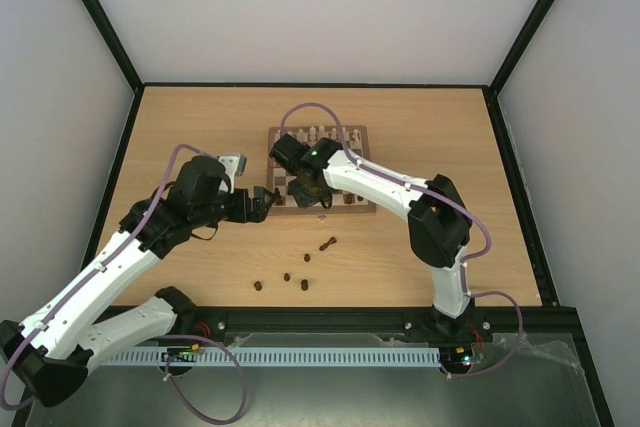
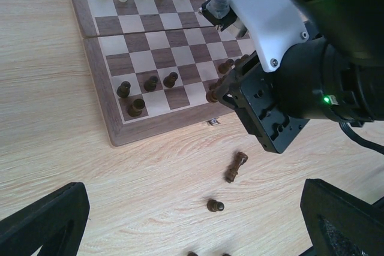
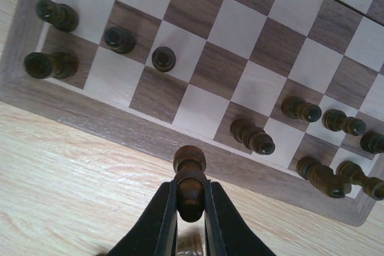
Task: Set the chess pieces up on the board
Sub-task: Place the chess piece on the chessboard.
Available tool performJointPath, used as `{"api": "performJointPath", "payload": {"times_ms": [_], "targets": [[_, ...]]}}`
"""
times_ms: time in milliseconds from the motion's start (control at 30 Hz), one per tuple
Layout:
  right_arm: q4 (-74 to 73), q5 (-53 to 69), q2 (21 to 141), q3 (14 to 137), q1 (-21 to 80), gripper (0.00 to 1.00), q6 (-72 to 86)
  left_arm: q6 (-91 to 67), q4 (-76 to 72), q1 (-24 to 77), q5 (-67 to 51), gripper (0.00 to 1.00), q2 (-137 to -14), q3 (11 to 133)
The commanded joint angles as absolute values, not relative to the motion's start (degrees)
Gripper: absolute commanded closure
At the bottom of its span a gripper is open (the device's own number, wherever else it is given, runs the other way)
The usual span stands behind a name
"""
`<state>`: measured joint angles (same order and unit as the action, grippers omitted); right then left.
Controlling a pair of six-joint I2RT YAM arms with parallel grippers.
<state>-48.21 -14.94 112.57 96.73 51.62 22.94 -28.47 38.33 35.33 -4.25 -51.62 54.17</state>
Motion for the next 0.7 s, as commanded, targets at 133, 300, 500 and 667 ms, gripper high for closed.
{"api": "performJointPath", "payload": {"times_ms": [133,300,500,667], "targets": [[-50.11,-13.51,115.57,97.92,49.75,0.92,20.46,-27.48,38.95,34.69,-4.15,0.0,-51.33,54.23],[-49.13,-12.78,116.02,98.05,49.07,0.92,19.81,-27.51,38.78,34.51,-4.27,0.01,-51.57,54.16],[-48.83,-13.2,118.04,97.65,48.65,0.91,19.36,-27.5,38.37,34.5,-4.56,0.01,-51.97,53.92],[-47.85,-12.97,118.99,97.14,48.07,0.9,19.14,-27.59,38.23,34.41,-4.65,0.0,-52.2,53.88]]}}
